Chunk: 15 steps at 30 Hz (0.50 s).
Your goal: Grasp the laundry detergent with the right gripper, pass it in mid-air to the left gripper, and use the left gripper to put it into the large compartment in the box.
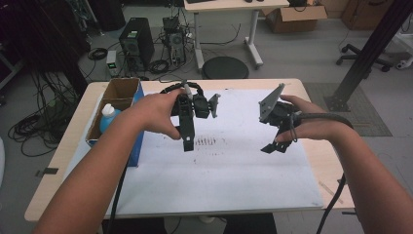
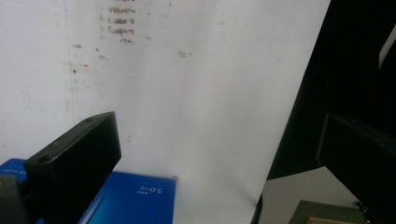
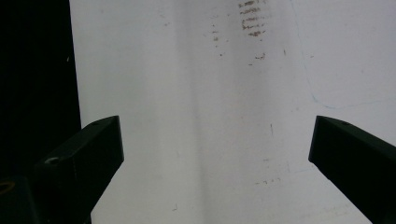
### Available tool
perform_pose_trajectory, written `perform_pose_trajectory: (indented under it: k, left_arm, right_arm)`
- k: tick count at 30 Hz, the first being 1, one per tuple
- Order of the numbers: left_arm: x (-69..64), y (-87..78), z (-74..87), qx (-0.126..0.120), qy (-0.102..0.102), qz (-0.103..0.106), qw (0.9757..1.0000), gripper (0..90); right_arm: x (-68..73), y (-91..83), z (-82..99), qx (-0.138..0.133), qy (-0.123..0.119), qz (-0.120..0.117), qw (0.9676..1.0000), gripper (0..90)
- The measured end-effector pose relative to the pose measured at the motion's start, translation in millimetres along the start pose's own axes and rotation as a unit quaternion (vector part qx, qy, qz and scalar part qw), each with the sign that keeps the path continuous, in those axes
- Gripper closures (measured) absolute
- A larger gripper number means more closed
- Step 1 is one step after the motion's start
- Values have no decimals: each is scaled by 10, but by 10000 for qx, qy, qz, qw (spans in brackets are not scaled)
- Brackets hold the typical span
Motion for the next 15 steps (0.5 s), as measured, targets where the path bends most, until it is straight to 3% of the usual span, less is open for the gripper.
perform_pose_trajectory:
  k: [15]
  left_arm:
    - [5,4,-6,-26,16,12,10000,2]
  right_arm:
    - [-4,11,30,94,40,-9,9999,32]
Point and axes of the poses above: each handheld gripper's, and its own axes: y roughly forward along the jaws, z roughly out of its underside, x roughly to its left, the point moved 8 cm from there along y, roughly forward along the jaws, and after that the axes turned 13 degrees about -z, right-handed, at the moved point
